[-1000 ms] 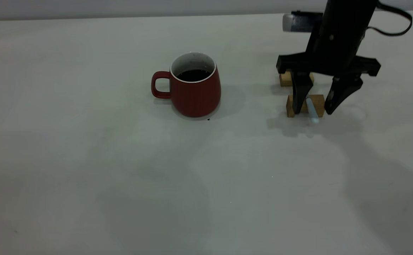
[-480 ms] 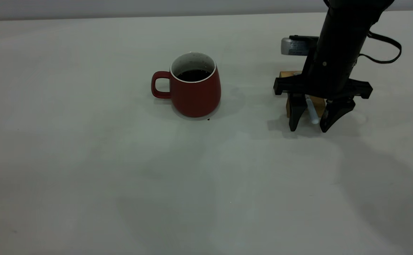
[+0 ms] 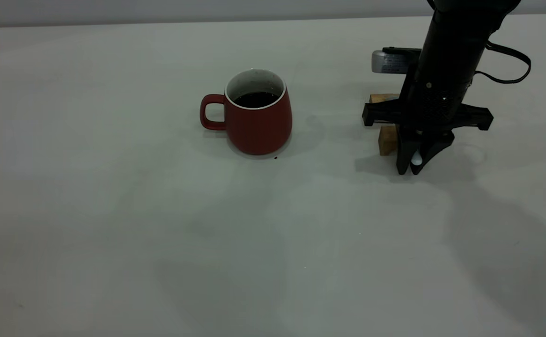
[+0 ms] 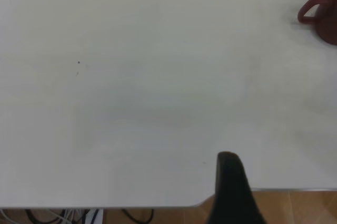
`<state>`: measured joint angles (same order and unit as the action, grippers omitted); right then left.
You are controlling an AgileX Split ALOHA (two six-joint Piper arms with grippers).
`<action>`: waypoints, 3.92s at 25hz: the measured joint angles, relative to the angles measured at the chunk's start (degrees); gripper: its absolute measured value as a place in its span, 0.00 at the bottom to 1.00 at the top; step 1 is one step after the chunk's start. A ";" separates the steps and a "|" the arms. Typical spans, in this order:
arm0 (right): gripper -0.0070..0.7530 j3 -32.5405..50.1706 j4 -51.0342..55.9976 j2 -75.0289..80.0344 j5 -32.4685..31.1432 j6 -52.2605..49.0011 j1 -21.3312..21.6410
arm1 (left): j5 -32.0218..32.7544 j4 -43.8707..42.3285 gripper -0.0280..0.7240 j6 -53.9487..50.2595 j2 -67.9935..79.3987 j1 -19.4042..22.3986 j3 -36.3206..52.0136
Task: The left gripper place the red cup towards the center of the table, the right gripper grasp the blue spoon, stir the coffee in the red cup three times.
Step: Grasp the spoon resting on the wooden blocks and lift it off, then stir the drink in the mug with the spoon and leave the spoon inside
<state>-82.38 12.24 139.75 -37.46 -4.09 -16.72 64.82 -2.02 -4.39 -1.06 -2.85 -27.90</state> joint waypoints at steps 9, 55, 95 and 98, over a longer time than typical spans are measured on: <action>0.17 0.00 5.22 -11.48 -8.79 -0.26 0.06 | 0.00 0.00 0.78 0.00 0.00 0.00 0.00; 0.17 -14.43 88.34 5.63 -26.43 -33.33 -3.36 | 0.00 0.00 0.78 0.00 0.00 0.00 0.00; 0.17 -24.75 88.19 16.20 -26.76 -33.74 -3.41 | 0.04 0.00 0.78 0.00 0.00 0.00 0.00; 0.17 -25.62 87.64 16.39 -26.71 -33.00 -1.88 | 0.04 0.00 0.78 0.00 0.00 0.00 0.00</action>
<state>-108.00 99.88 156.13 -64.17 -37.10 -18.60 64.86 -2.02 -4.39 -1.06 -2.85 -27.90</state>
